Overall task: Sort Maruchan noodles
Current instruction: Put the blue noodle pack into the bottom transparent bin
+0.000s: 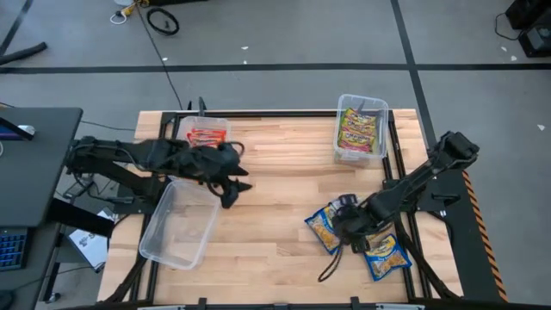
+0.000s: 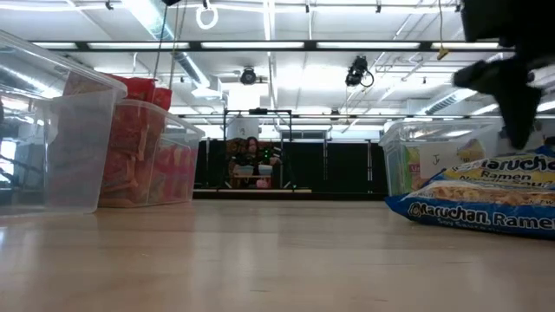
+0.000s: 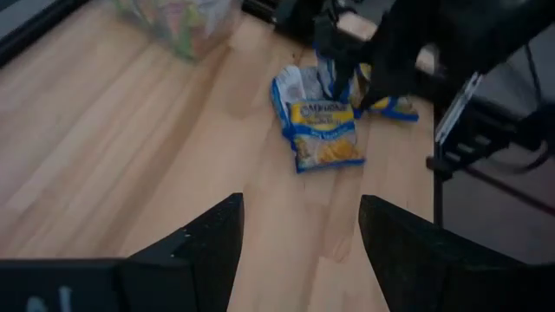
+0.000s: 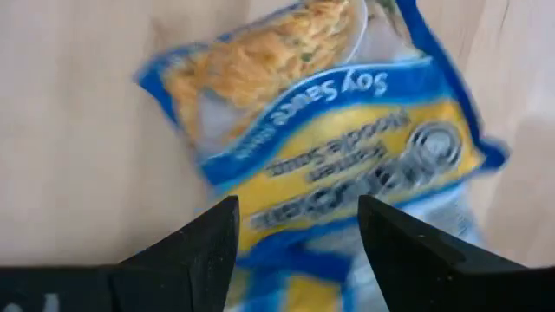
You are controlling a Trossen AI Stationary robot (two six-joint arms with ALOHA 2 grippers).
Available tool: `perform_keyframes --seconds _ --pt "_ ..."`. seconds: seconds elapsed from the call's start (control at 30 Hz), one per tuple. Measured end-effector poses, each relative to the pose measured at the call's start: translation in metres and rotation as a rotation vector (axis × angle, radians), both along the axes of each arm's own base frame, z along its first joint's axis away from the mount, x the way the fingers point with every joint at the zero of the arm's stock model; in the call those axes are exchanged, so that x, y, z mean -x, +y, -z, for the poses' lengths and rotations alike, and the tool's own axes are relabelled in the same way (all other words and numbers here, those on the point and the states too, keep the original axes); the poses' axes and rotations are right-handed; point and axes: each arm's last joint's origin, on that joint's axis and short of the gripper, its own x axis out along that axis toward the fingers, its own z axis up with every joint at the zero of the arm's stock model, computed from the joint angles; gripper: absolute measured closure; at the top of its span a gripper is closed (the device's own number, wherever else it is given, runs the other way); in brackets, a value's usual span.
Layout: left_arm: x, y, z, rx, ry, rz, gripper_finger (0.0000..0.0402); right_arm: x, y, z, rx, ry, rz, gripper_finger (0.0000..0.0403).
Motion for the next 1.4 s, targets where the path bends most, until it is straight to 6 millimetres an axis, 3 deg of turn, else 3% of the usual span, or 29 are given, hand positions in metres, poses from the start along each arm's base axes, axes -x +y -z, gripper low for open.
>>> perform_keyframes --seconds 0.1,0.2,0.33,0.47,0.6,0.7,0.8,1.07,1.17,1.27,1.4 --pt "-0.016 -0.006 0.009 -0.028 0.004 0.033 0.0171 0.013 -0.003 -0.011 -0.081 -0.039 0.205 0.0163" --pt "-0.03 -0.009 0.02 -0.051 0.032 0.047 0.0171 0.02 -0.012 -0.008 -0.131 -0.046 0.42 0.0163" --pt "-0.048 -0.01 0.03 -0.047 0.031 0.074 0.0171 0.018 -0.024 0.012 -0.21 -0.029 0.643 0.0163" --pt "-0.065 -0.012 0.04 -0.023 0.012 0.121 0.0171 0.008 -0.023 0.035 -0.378 -0.055 0.685 0.0175" --pt "-0.077 -0.013 0.053 -0.058 0.045 0.145 0.017 0.003 -0.024 0.044 -0.381 -0.081 0.689 0.0231" --pt "-0.083 -0.009 0.059 -0.089 0.049 0.162 0.017 0.004 -0.026 0.045 -0.333 -0.098 0.663 0.0311" --pt "-0.086 -0.001 0.06 -0.08 0.04 0.187 0.017 0.002 -0.026 0.036 -0.275 -0.113 0.597 0.0387" --pt "-0.095 0.044 0.062 0.006 0.006 0.187 0.017 -0.025 -0.029 -0.032 0.016 -0.271 0.343 0.0396" --pt "-0.102 0.052 0.059 -0.003 -0.073 0.228 0.0168 -0.038 -0.036 -0.054 0.106 -0.327 0.283 0.0398" --pt "-0.109 0.052 0.062 0.04 -0.105 0.298 0.0154 -0.053 -0.046 -0.063 0.162 -0.338 0.28 0.0399" --pt "-0.12 0.05 0.084 0.044 -0.047 0.348 0.0125 -0.074 -0.058 -0.063 0.196 -0.328 0.279 0.04"
